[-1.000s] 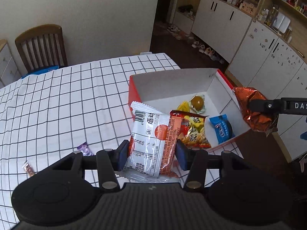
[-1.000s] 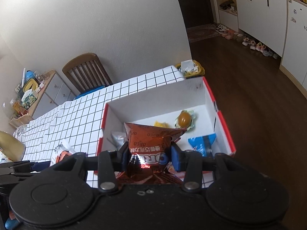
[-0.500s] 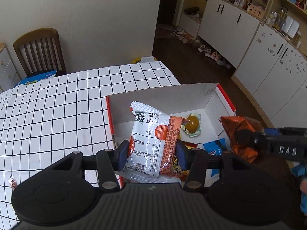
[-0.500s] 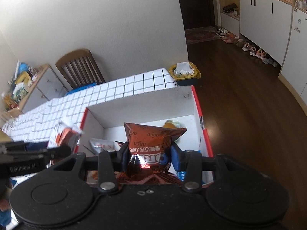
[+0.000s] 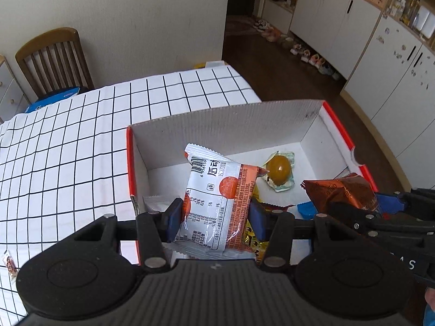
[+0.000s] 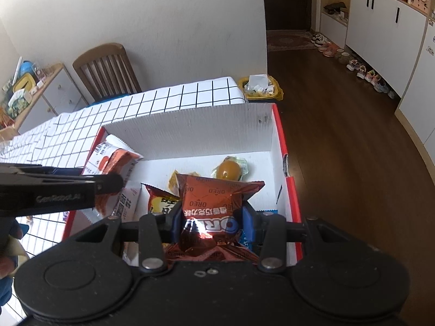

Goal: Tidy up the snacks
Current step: 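Carry the white-orange packet and Oreo bag over the shoebox with both tools, then open both tools to drop the packet and Oreo bag into the box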

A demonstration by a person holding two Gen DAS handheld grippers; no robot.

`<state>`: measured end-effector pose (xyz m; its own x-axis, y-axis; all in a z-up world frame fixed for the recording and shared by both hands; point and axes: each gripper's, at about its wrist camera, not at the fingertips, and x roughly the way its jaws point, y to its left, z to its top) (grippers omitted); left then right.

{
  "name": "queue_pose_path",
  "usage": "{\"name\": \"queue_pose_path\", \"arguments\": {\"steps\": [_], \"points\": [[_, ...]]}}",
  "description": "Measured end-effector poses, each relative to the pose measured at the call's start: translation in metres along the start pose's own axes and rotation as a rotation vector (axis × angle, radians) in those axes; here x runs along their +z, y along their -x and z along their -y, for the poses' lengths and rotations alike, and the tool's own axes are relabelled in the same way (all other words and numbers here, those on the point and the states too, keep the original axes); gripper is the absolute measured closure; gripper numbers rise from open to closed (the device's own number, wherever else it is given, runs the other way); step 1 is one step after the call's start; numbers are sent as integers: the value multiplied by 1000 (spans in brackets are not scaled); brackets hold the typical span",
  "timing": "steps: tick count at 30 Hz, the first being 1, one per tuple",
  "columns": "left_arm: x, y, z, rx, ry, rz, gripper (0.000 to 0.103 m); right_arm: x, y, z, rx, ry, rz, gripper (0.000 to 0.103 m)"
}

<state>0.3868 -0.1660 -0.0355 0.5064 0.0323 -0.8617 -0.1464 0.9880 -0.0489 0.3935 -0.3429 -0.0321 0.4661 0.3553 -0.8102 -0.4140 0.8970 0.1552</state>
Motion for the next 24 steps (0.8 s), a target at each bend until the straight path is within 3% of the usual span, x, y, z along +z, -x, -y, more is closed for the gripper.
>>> {"name": "queue_pose_path", "arguments": {"steps": [12, 16, 19, 22, 24], "points": [[-5, -18, 5, 6, -26, -42, 53, -5, -21, -6, -11, 44, -49, 59], [-11, -19, 7, 2, -38, -50, 53, -7, -16, -7, -21, 58, -27, 41], [-15, -15, 8, 3, -58, -47, 52, -7, -10, -5, -8, 55, -21, 40], [-18, -8, 8, -9, -77, -30, 34, -7, -5, -2, -7, 47, -18, 38], [-20, -1, 7, -18, -85, -9, 32, -8, -1, -1, -7, 38, -14, 36]]}}
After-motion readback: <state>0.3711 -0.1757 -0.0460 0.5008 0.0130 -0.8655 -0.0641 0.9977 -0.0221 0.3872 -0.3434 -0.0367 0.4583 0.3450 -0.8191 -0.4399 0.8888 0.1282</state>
